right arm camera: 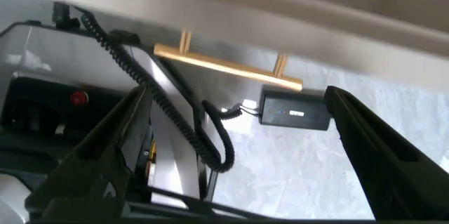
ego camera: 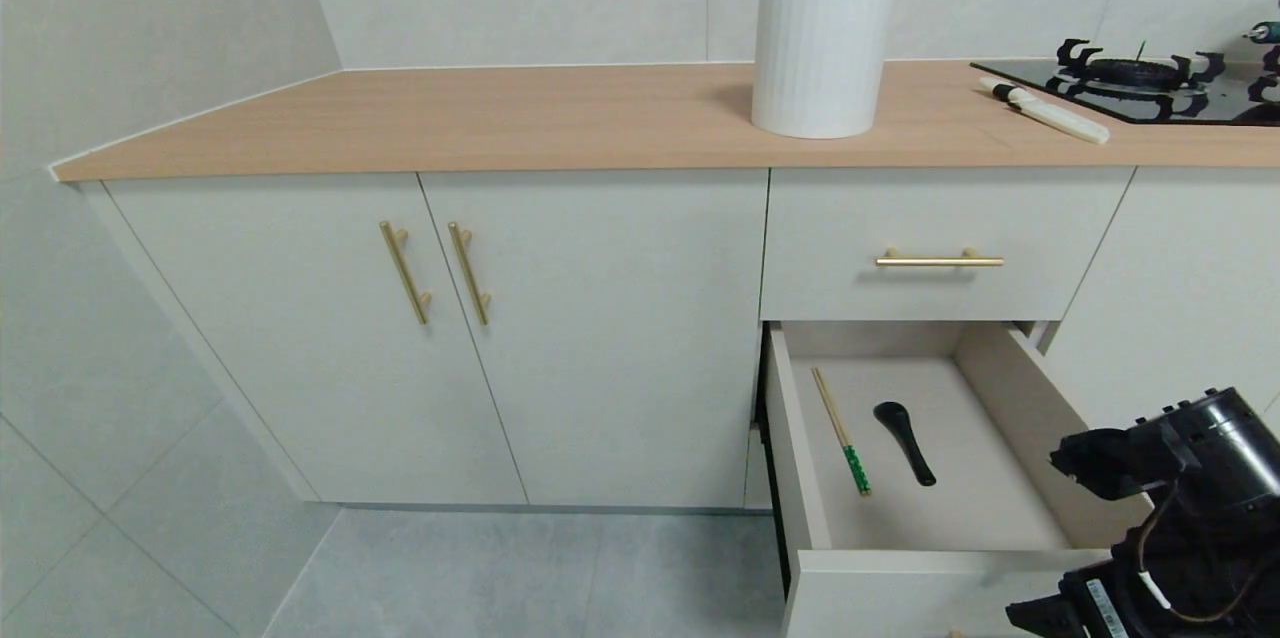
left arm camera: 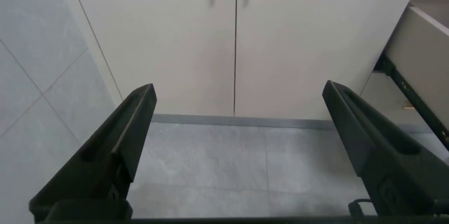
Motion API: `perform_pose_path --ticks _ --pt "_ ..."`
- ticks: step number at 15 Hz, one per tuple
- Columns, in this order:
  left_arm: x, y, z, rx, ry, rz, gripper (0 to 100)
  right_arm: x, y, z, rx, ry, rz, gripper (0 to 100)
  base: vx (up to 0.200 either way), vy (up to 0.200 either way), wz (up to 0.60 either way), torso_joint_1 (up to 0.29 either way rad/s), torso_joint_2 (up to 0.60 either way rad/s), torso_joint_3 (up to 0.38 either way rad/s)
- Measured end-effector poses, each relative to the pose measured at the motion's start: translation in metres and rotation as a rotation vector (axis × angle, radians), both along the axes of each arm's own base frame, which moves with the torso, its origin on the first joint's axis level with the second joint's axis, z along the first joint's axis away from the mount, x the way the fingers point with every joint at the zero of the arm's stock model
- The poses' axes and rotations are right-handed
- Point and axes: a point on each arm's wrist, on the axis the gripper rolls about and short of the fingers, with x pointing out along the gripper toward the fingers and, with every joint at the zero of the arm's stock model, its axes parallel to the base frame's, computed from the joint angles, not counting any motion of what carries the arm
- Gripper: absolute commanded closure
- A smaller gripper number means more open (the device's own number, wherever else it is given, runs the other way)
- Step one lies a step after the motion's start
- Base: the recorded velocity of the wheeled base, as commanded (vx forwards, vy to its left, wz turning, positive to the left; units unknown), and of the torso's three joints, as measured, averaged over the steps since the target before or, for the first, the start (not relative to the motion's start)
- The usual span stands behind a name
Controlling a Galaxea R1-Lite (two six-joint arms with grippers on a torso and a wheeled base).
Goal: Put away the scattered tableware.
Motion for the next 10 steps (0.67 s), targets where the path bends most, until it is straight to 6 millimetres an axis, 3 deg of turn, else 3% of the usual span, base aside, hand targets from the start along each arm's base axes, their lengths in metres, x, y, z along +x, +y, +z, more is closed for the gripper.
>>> perform_pose_path --ticks 10 --pt "0.0 0.0 0.0 0.0 0.0 0.0 0 0.046 0.012 -0.012 0.002 -0.037 -0.026 0 0.0 0.0 0.0 0.0 0.0 0.0"
